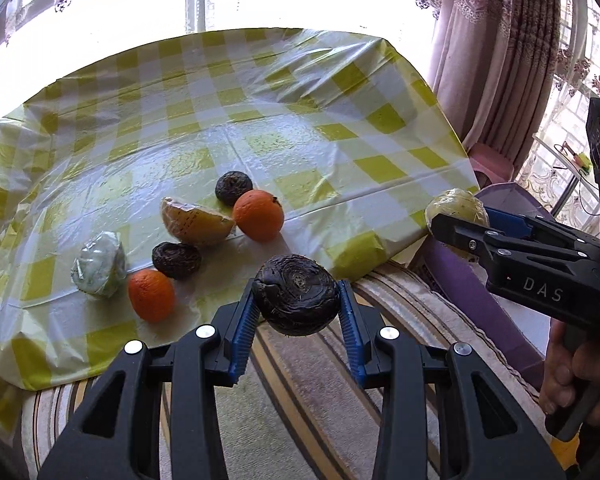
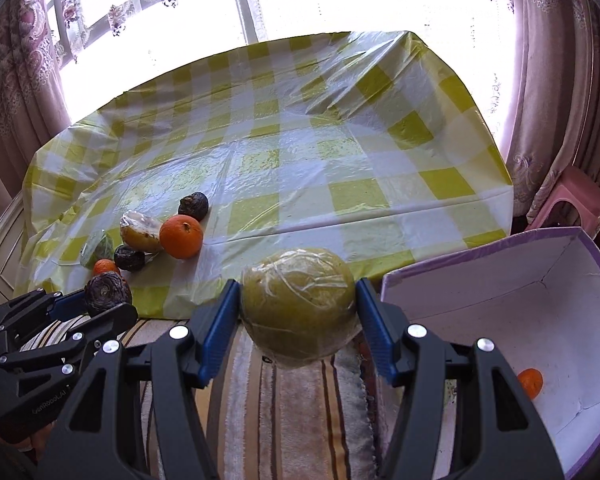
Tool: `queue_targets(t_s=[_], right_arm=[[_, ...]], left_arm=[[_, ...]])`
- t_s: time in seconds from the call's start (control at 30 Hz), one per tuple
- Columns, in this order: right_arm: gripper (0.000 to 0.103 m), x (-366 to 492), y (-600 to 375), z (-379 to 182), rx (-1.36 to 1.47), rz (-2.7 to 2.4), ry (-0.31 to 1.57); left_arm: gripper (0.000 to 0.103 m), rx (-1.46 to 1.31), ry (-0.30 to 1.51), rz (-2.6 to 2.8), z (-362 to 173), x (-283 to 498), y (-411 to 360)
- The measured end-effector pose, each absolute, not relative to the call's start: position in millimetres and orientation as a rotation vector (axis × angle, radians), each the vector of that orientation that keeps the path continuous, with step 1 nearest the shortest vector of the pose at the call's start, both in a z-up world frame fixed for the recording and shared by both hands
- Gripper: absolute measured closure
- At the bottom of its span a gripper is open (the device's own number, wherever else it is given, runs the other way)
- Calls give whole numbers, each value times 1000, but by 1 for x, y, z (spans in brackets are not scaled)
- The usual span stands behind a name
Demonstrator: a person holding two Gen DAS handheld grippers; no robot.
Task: Organize fruits
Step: 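Carry the beet and the wrapped fruit over the white box with both grippers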
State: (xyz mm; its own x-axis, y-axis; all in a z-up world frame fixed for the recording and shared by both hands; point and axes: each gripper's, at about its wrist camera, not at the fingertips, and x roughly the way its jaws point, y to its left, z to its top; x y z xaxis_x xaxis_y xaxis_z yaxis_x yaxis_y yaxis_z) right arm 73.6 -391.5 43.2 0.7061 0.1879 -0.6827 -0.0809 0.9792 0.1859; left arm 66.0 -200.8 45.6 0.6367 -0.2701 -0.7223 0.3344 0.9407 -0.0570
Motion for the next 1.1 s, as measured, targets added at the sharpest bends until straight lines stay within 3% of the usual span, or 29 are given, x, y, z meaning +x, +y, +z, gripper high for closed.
queue_targets(t_s=[0.6,1.1], right_arm=[[44,77,-522,25,245,-122,780],[44,92,-578,-15,293,-260,910]], left_arm=[[67,236,791,-651,34,92,-359],[67,419,956,-764,-25,112,-436]])
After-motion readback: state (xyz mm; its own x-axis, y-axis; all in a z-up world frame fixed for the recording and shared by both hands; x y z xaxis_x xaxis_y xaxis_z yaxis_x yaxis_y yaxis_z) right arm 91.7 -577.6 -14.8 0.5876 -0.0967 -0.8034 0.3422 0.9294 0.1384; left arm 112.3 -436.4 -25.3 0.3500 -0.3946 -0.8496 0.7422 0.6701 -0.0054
